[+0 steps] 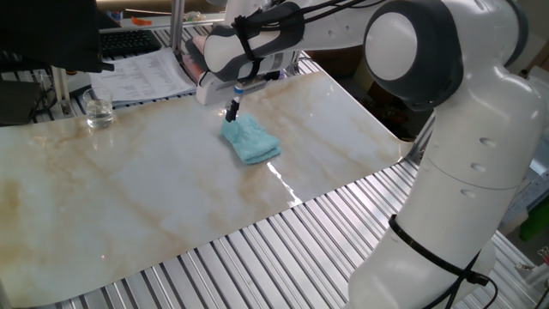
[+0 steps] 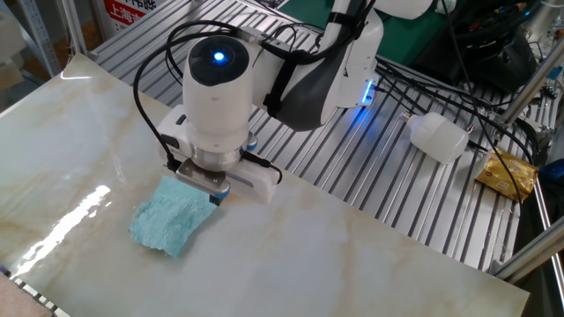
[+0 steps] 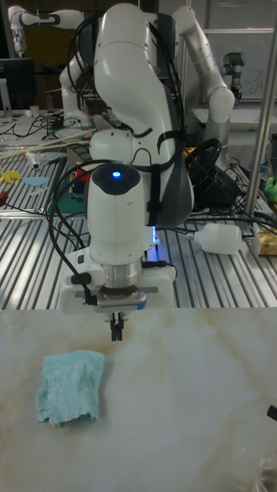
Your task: Clean the tabletop with a sponge
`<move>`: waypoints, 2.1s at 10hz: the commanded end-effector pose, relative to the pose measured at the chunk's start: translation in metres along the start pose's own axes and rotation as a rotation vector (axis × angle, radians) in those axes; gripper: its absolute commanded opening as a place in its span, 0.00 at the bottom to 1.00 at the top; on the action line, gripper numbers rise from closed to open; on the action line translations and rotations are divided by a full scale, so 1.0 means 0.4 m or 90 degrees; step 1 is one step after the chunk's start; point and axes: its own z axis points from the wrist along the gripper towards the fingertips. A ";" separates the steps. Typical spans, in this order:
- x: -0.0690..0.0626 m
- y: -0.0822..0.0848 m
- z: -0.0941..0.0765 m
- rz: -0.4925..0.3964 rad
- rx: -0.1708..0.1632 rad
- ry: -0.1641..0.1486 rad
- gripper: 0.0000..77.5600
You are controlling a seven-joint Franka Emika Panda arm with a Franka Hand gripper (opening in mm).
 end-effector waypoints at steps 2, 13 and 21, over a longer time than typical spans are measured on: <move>0.082 -0.027 -0.109 0.083 -0.001 0.047 0.01; 0.135 0.002 -0.108 0.100 -0.006 0.035 0.01; 0.157 -0.006 -0.120 0.106 -0.006 0.020 0.01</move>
